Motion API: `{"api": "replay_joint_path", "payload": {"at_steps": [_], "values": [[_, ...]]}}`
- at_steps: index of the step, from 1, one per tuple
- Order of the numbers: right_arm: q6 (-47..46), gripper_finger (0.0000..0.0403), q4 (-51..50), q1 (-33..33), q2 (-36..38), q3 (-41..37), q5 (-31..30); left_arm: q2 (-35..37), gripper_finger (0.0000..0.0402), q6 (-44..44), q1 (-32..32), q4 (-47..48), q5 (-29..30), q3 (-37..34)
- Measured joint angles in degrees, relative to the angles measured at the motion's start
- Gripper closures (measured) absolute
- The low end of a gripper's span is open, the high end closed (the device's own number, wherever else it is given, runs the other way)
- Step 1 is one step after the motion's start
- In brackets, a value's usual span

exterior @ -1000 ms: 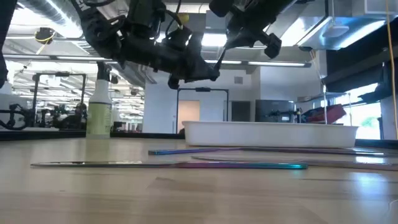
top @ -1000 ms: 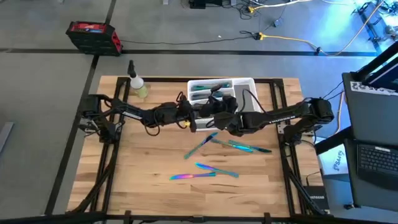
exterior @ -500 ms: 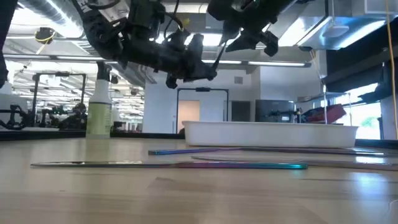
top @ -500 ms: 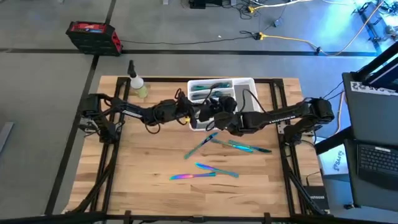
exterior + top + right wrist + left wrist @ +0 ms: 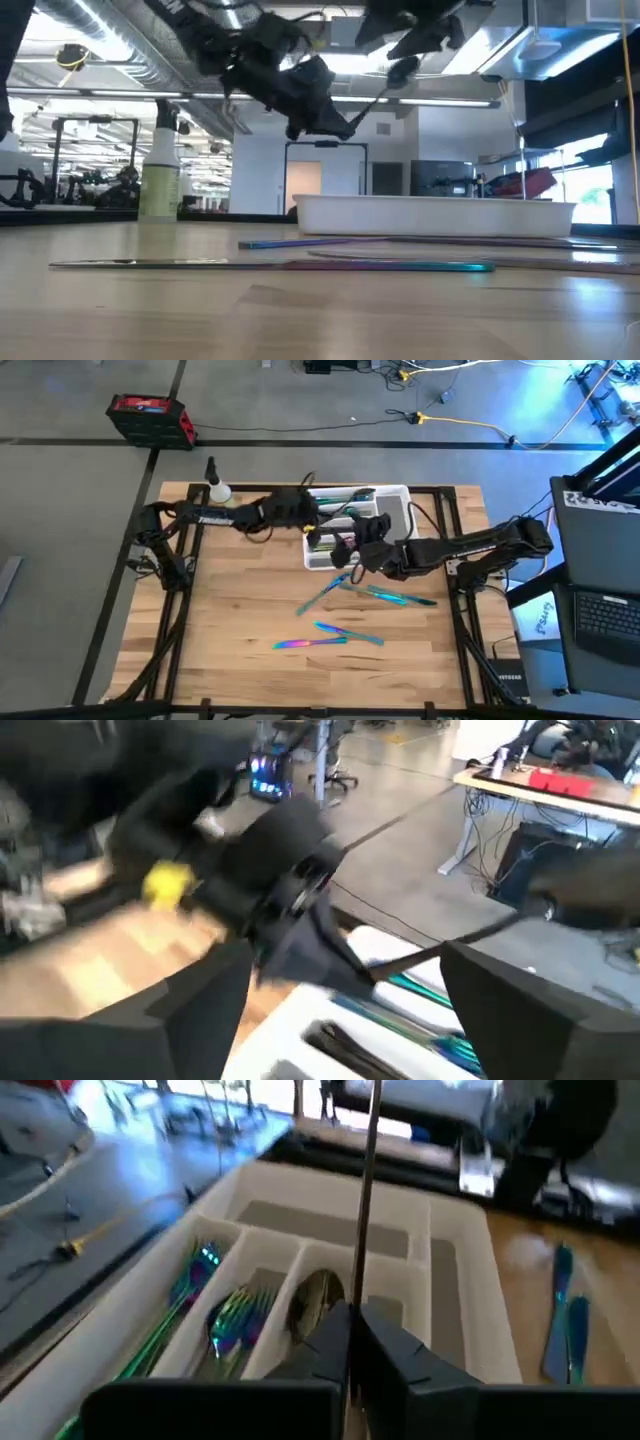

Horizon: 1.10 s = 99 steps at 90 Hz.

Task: Sort silverware
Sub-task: Put the black spoon on the white silverware tray

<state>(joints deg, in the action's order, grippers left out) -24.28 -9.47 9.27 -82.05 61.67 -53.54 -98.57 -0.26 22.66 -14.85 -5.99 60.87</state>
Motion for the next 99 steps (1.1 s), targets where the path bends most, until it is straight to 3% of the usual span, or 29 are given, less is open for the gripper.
{"api": "replay_joint_path", "payload": {"at_steps": [14,27,36,49,73,99], "values": [[1.95,0.0091,-8.04,3.46,1.24,0.00,0.04,-4.11,0.0401,-1.86,3.84,16.88,-7.63,10.08],[2.28,0.0091,-16.35,6.92,2.39,-0.02,0.79,-9.82,0.0401,-1.19,7.19,26.36,-17.52,15.98],[2.13,0.0091,-20.53,9.33,3.14,-0.02,0.74,-13.66,0.0401,-1.73,8.33,32.97,-20.82,19.24],[2.13,0.0091,-24.52,12.30,3.27,-0.02,0.63,-17.79,0.0401,-4.73,8.41,39.84,-20.90,21.97],[-2.68,0.0091,-29.52,14.11,3.27,-0.02,-1.43,-19.92,0.0401,-4.45,8.47,41.45,-20.13,22.17],[-0.80,0.0091,-30.00,13.99,3.27,-0.02,3.67,-19.95,0.0396,-5.05,8.41,41.04,-15.68,22.19]]}}
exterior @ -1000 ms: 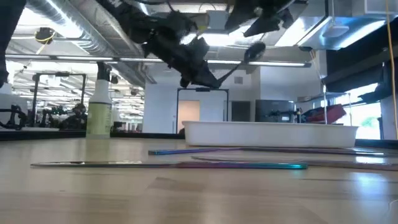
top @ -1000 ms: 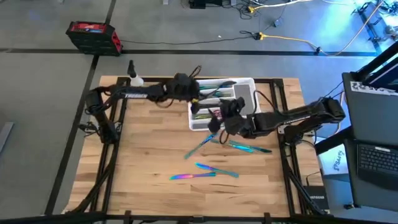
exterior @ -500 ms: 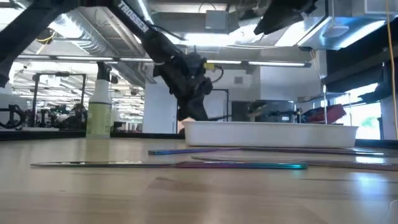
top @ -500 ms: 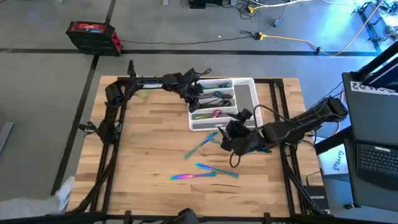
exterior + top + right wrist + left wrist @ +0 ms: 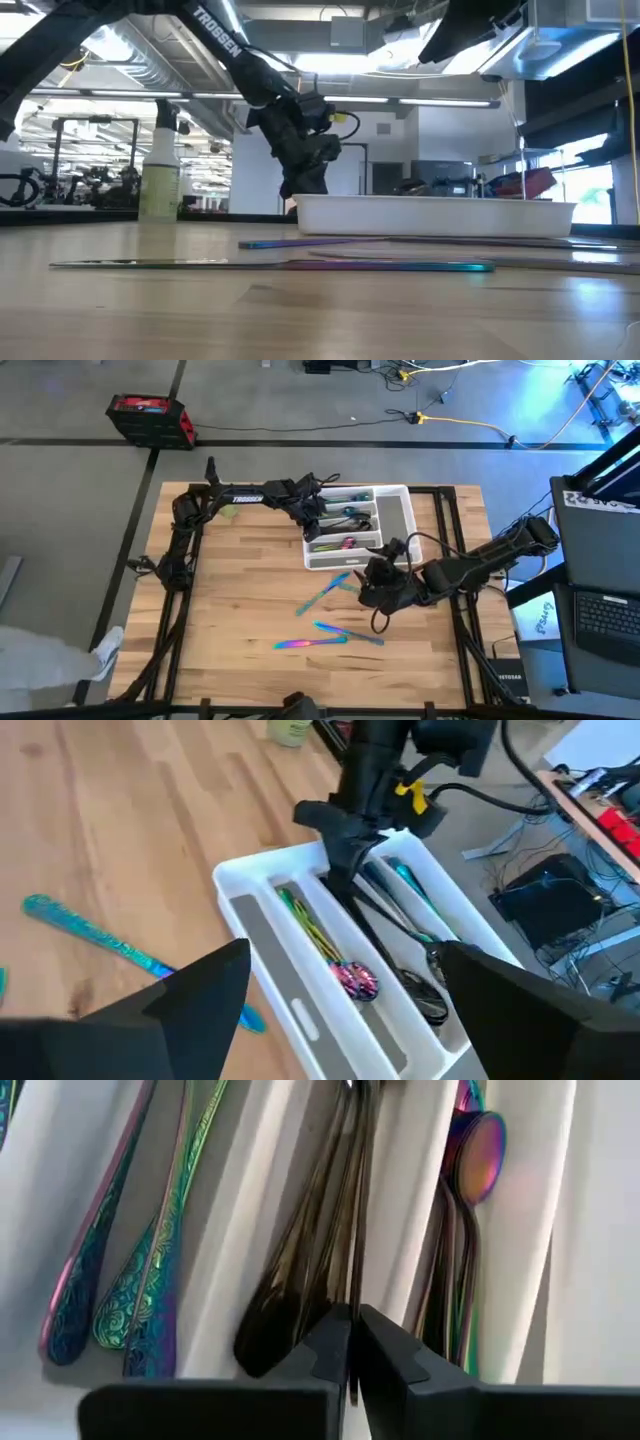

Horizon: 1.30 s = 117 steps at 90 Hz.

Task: Sort silverware
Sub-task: Put the black spoon on the white silverware tray, then put the blue knife on the white silverware tray

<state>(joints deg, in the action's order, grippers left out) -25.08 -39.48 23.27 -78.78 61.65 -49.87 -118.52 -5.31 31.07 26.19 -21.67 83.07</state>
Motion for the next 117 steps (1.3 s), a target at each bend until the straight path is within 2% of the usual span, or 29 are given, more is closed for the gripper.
{"api": "replay_joint_path", "payload": {"at_steps": [12,30,42,53,63,72,82,87,92,99,106,112,117], "values": [[0.02,0.0091,-0.07,0.00,0.00,0.00,0.00,0.00,0.0361,-0.42,-0.18,0.51,-0.05,0.00],[0.04,0.0091,-0.68,-0.02,0.00,0.00,1.46,0.00,0.0281,-1.01,-0.39,-0.02,-0.11,0.00],[1.11,0.0091,-0.05,-1.21,-0.76,0.04,3.41,1.82,0.0240,-0.31,-0.24,-2.10,-6.02,-0.09],[4.50,0.0091,-1.67,-2.70,-2.84,0.02,12.13,7.24,0.0234,0.34,-0.66,-2.35,-3.54,-0.07],[4.58,0.0091,-0.95,-3.20,-5.56,0.02,15.61,13.10,0.0241,-3.22,-0.70,-0.02,2.26,-0.15],[4.15,0.0091,0.14,-3.04,-8.73,0.00,18.12,19.83,0.0250,-5.12,-0.99,-1.47,2.60,-1.55],[3.70,0.0091,9.04,-2.80,-11.42,-0.67,17.92,28.45,0.0257,-1.52,-2.31,-12.47,-1.06,-10.54],[5.19,0.0091,16.04,-2.39,-11.92,-1.70,17.94,33.10,0.0258,3.16,-2.94,-22.40,-3.29,-18.41],[7.00,0.0091,23.09,-2.19,-12.32,-2.77,18.66,37.82,0.0258,7.89,-3.92,-32.12,-2.83,-27.29],[7.42,0.0091,29.94,-2.24,-12.35,-5.24,20.46,43.08,0.0259,13.48,-6.85,-44.60,1.32,-39.37],[7.09,0.0091,37.80,-2.27,-12.37,-8.87,22.39,45.55,0.0259,18.60,-12.64,-56.41,6.37,-49.48],[6.41,0.0091,44.98,-2.41,-12.37,-12.38,23.26,45.34,0.0259,20.25,-18.56,-63.34,11.76,-55.10],[6.43,0.0091,50.02,-2.43,-12.37,-14.92,23.59,44.41,0.0259,19.90,-23.23,-65.59,19.04,-57.13]]}}
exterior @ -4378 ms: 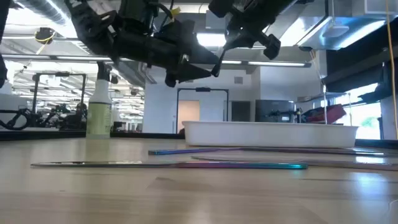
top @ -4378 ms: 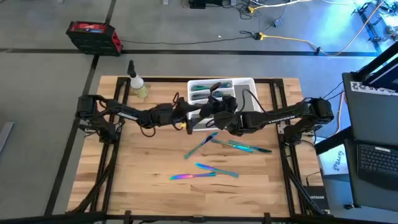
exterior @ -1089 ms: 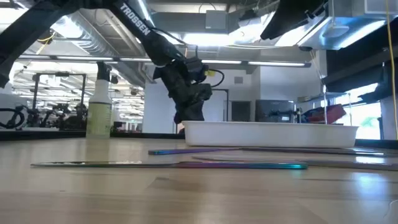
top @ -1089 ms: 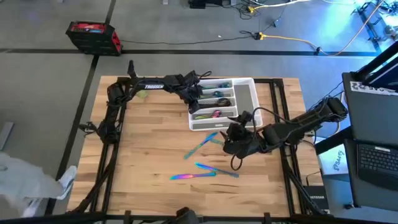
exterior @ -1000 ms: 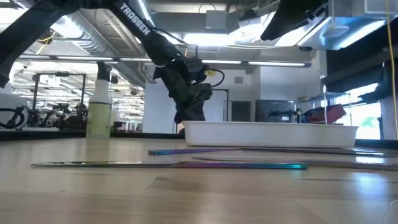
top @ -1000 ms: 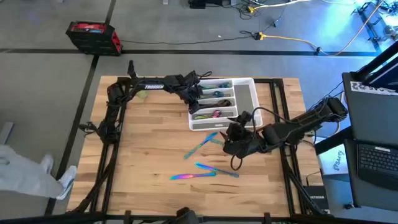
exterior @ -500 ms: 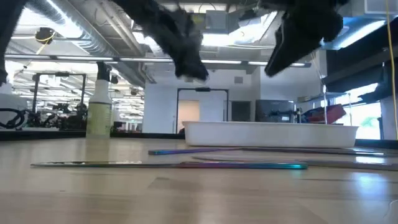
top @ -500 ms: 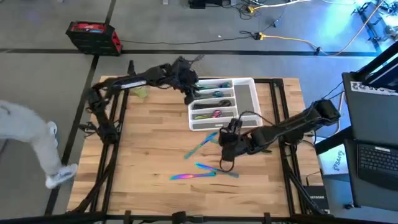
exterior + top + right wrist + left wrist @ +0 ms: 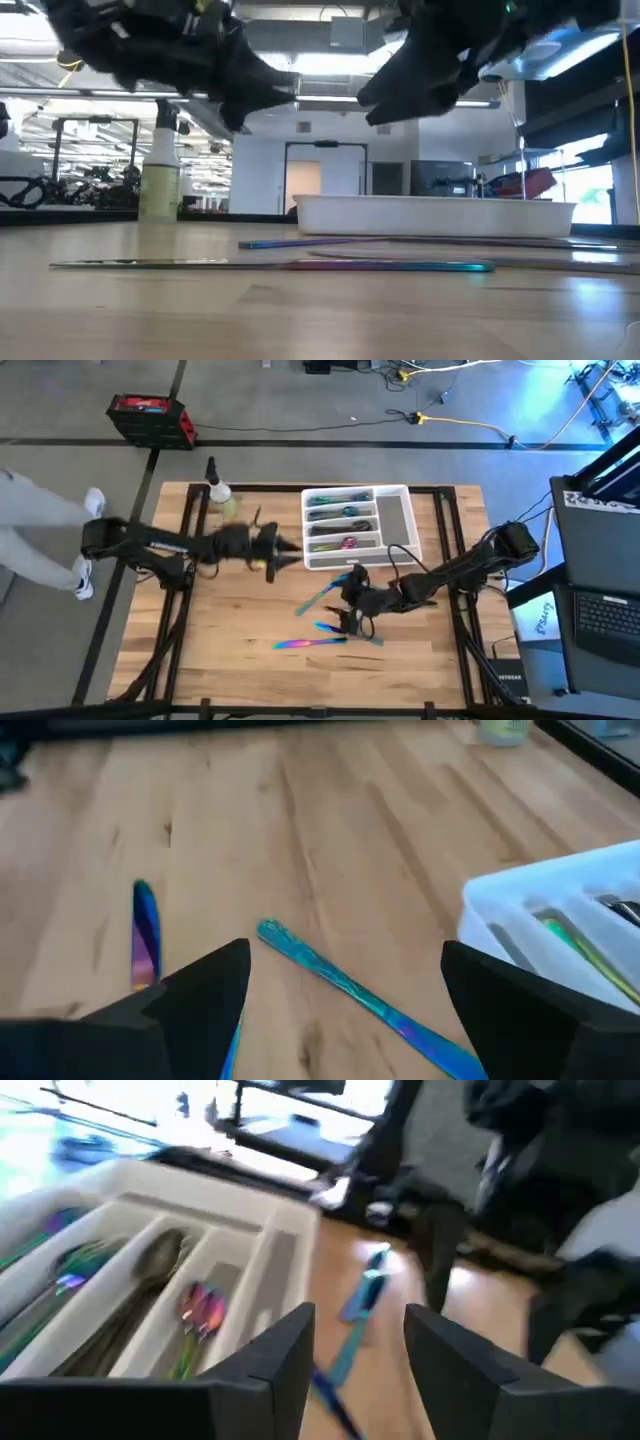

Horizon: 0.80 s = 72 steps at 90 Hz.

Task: Sort silverware
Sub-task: Put the blue knife on the white silverware tray

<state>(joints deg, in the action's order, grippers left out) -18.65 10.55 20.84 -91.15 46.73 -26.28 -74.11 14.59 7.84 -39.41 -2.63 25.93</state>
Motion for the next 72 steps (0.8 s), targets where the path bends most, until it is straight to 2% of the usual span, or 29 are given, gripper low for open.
{"api": "replay_joint_path", "payload": {"at_steps": [5,10,22,34,45,55,62,72], "values": [[2.01,0.0091,3.34,0.01,0.00,-1.69,0.76,-1.77,0.0259,-0.57,-3.92,0.14,6.89,-0.47],[5.68,0.0091,3.77,-0.37,0.00,-2.37,2.80,-4.39,0.0259,-1.26,-7.09,0.65,11.06,-0.43],[8.71,0.0091,-0.54,-5.24,-0.21,-0.73,11.05,-11.53,0.0259,-1.03,-10.95,0.75,12.55,1.57],[14.71,0.0091,-1.90,-10.24,-3.71,2.30,17.29,-17.66,0.0259,3.84,-13.86,-0.41,14.09,1.76],[23.49,0.0091,-1.99,-12.35,-7.75,5.62,23.02,-19.35,0.0259,3.32,-17.64,-5.35,21.09,1.97],[30.18,0.0091,-3.76,-12.35,-11.98,8.00,24.01,-19.48,0.0259,1.32,-19.52,-4.62,27.55,1.86],[31.10,0.0091,-4.23,-12.26,-14.19,9.47,24.00,-19.15,0.0259,-0.32,-19.91,-5.00,27.40,1.88],[27.00,0.0091,-4.91,-12.61,-17.04,11.10,24.68,-19.15,0.0259,-0.64,-20.39,-4.37,23.31,1.86]]}}
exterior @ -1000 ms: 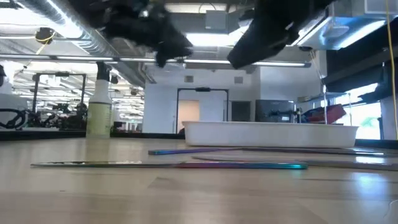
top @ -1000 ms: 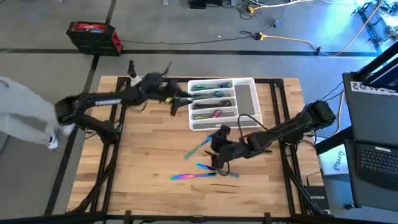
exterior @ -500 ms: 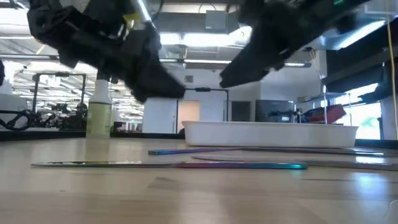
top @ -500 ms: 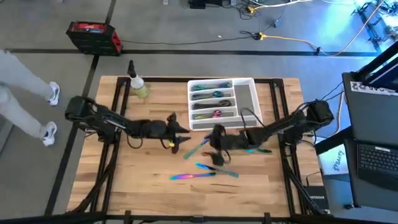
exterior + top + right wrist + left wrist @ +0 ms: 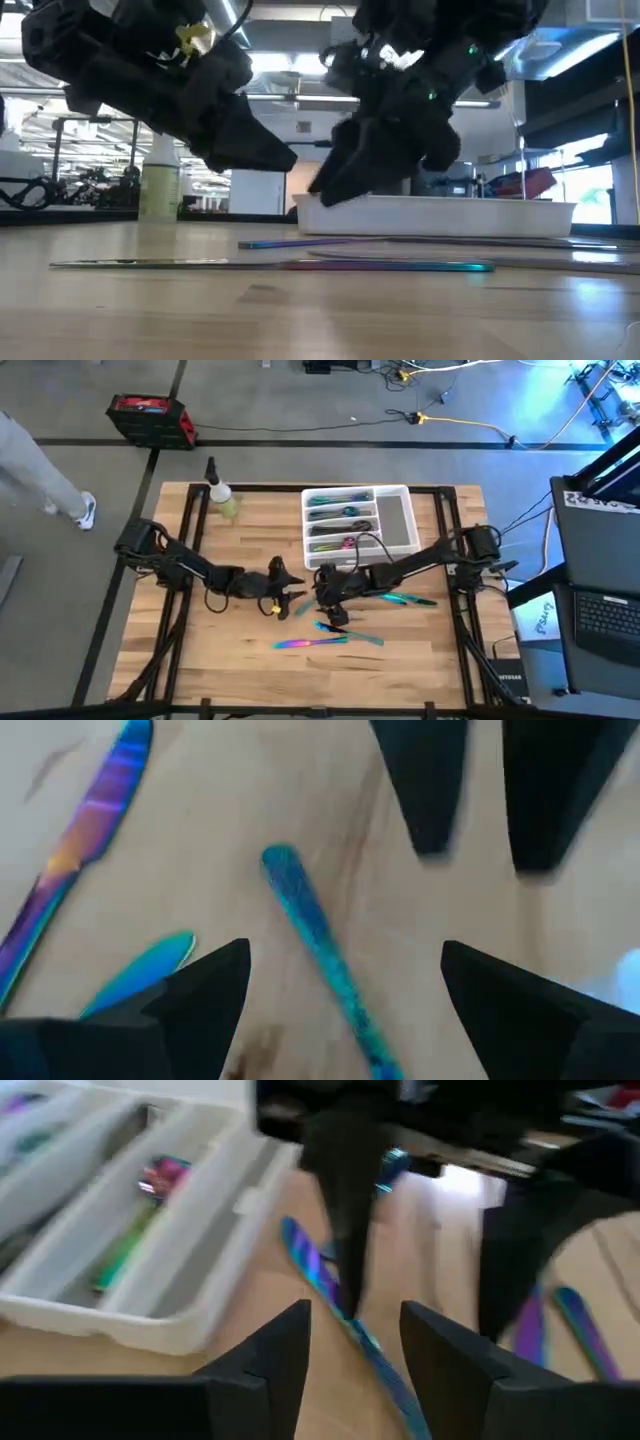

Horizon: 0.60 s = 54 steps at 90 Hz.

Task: Sort silverware
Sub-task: Put the blue knife on the white silverware tray

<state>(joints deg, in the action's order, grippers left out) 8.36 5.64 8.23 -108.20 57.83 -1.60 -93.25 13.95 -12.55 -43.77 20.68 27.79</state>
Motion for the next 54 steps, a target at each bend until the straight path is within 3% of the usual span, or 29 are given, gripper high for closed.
{"api": "replay_joint_path", "payload": {"at_steps": [7,24,37,54], "values": [[-0.59,0.0091,-0.91,-0.11,-1.78,0.39,0.98,0.00,0.0259,-0.87,-0.48,-0.12,-2.09,-0.12],[0.03,0.0091,-0.95,-0.64,-4.07,0.54,1.79,-0.35,0.0259,-1.96,0.36,-0.80,-0.83,-0.19],[3.76,0.0091,-1.22,-2.75,-4.16,0.10,6.60,-0.37,0.0259,-0.56,2.50,-0.38,-0.75,-0.20],[8.52,0.0091,-2.54,-7.91,-4.04,-0.03,14.62,-0.35,0.0259,8.10,4.18,0.20,-0.47,-0.18]]}}
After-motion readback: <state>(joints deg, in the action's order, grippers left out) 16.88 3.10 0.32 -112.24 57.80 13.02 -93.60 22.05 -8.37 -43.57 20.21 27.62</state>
